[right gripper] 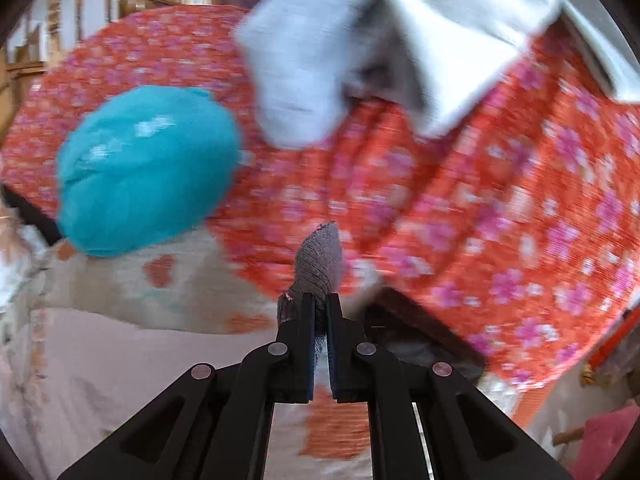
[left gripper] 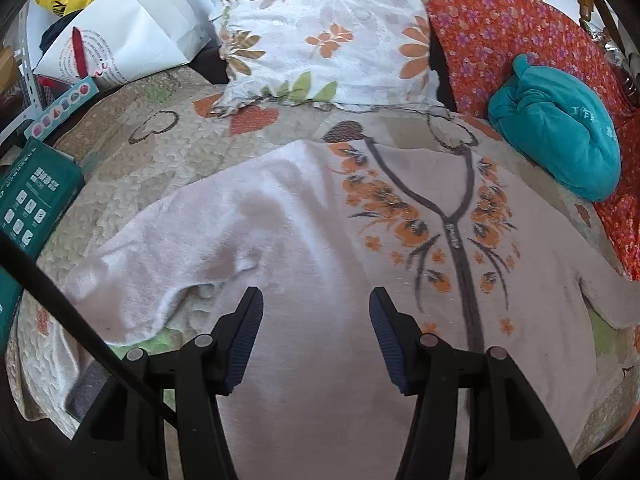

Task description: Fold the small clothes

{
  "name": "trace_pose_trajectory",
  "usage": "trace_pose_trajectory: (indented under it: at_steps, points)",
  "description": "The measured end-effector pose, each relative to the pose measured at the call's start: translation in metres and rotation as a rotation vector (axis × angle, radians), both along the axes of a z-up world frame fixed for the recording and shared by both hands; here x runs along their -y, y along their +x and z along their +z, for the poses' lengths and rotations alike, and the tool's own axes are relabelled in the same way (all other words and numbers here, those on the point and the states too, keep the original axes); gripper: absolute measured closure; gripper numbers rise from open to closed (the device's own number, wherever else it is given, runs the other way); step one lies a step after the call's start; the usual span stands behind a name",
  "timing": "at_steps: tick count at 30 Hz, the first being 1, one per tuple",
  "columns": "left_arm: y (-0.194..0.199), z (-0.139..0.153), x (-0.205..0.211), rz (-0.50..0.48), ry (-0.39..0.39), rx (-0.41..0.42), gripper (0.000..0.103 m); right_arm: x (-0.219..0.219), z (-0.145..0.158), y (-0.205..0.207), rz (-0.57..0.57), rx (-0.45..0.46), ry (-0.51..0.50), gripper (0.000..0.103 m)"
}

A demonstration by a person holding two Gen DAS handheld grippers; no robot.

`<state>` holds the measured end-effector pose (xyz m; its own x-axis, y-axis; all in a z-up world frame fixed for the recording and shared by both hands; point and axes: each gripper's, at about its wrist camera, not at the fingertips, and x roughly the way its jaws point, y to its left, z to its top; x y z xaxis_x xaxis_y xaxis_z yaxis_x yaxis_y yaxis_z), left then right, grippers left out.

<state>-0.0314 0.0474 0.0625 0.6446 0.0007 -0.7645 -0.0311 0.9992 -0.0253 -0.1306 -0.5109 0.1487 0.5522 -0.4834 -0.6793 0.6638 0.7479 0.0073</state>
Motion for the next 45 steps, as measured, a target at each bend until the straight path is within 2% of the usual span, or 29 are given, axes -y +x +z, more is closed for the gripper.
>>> trace_pose_trajectory:
  at_steps: [2,7,14,16,19,25,30,32,33,35,38,41,45]
  points:
    - [0.000,0.003,-0.017,0.037,-0.006,0.002,0.049,-0.028,0.007,0.017,0.091,0.023,0.032,0.097]
    - [-0.004,0.018,-0.083,0.191,-0.054,0.030,0.048,-0.149,0.008,0.083,0.417,0.059,0.142,0.097]
    - [-0.020,0.039,-0.169,0.372,-0.154,0.087,0.042,-0.335,-0.039,0.166,0.778,0.002,0.371,0.097]
    - [-0.025,0.042,-0.186,0.407,-0.168,0.099,0.042,-0.385,-0.059,0.183,0.856,-0.042,0.402,0.097]
    - [-0.031,0.046,-0.211,0.450,-0.199,0.107,0.042,-0.447,-0.090,0.199,0.924,-0.118,0.377,0.097]
    - [-0.035,0.046,-0.238,0.495,-0.231,0.105,0.042,-0.496,-0.131,0.225,0.953,-0.219,0.320,0.097]
    - [-0.037,0.040,-0.253,0.525,-0.265,0.083,0.042,-0.511,-0.142,0.237,0.987,-0.250,0.332,0.097]
    - [-0.038,0.039,-0.256,0.534,-0.270,0.081,0.042,-0.521,-0.149,0.241,1.024,-0.285,0.347,0.096]
    - [-0.038,0.040,-0.258,0.539,-0.266,0.081,0.042,-0.526,-0.152,0.243,1.039,-0.307,0.322,0.096]
    - [-0.042,0.043,-0.266,0.567,-0.254,0.091,0.042,-0.533,-0.143,0.237,1.045,-0.291,0.211,0.094]
    - [-0.056,0.048,-0.288,0.680,-0.226,0.123,0.039,-0.543,-0.117,0.211,1.074,-0.201,0.128,0.090]
    - [-0.073,0.051,-0.312,0.785,-0.244,0.157,0.036,-0.568,-0.104,0.175,1.234,-0.189,0.170,0.084]
    - [-0.090,0.049,-0.331,0.869,-0.289,0.183,0.035,-0.616,-0.115,0.119,1.487,-0.245,0.272,0.076]
